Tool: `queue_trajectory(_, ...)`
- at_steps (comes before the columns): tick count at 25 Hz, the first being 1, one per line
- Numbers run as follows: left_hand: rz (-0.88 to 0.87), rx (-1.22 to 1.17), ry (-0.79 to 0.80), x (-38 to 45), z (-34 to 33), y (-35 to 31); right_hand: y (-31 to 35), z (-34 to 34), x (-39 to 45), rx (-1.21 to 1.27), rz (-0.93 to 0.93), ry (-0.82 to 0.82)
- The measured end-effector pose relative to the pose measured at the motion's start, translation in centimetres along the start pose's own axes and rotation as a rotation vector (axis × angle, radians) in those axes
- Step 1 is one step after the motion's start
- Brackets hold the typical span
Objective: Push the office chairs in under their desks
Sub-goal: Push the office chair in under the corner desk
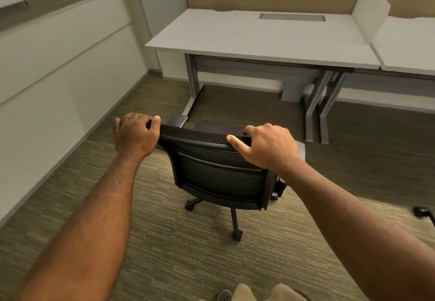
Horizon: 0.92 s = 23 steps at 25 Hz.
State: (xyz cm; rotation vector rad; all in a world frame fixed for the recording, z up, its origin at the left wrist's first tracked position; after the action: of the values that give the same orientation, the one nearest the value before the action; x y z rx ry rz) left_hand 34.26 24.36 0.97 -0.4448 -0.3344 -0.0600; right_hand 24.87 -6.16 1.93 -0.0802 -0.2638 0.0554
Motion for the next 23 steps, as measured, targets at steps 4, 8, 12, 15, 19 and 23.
queue_trajectory(4, -0.023, -0.027, -0.046, 1.9, -0.7, -0.8, -1.7, 0.4, 2.5, -0.038, -0.029, -0.064)
queue_trajectory(8, -0.028, -0.031, -0.077, 4.1, -2.1, -1.9, -4.6, -0.2, 6.3, -0.041, -0.052, -0.089)
queue_trajectory(12, -0.014, -0.011, -0.126, 6.8, -3.4, -3.1, -7.3, -1.8, 11.0, -0.039, -0.004, -0.108)
queue_trajectory(15, 0.0, 0.015, -0.179, 9.0, -4.6, -4.1, -9.3, -3.3, 15.4, -0.019, 0.034, -0.119)
queue_trajectory(19, 0.016, 0.05, -0.247, 12.1, -6.6, -5.1, -12.1, -6.2, 21.4, 0.082, 0.032, -0.098)
queue_trajectory(23, 0.071, 0.084, -0.264, 16.9, -8.6, -4.6, -13.1, -9.3, 28.4, 0.14, 0.051, -0.061)
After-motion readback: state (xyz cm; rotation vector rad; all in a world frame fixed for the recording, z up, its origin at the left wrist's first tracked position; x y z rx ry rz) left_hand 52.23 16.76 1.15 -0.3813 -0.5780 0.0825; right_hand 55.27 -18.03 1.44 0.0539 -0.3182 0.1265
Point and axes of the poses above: each hand's wrist, its own x-axis towards the middle knuckle, its own z-axis out of the back of the hand, y = z × x, the point moved 10 cm from there along x, towards the middle knuckle, and after that the axes turned 10 degrees about -x, right-handed, at the moved point
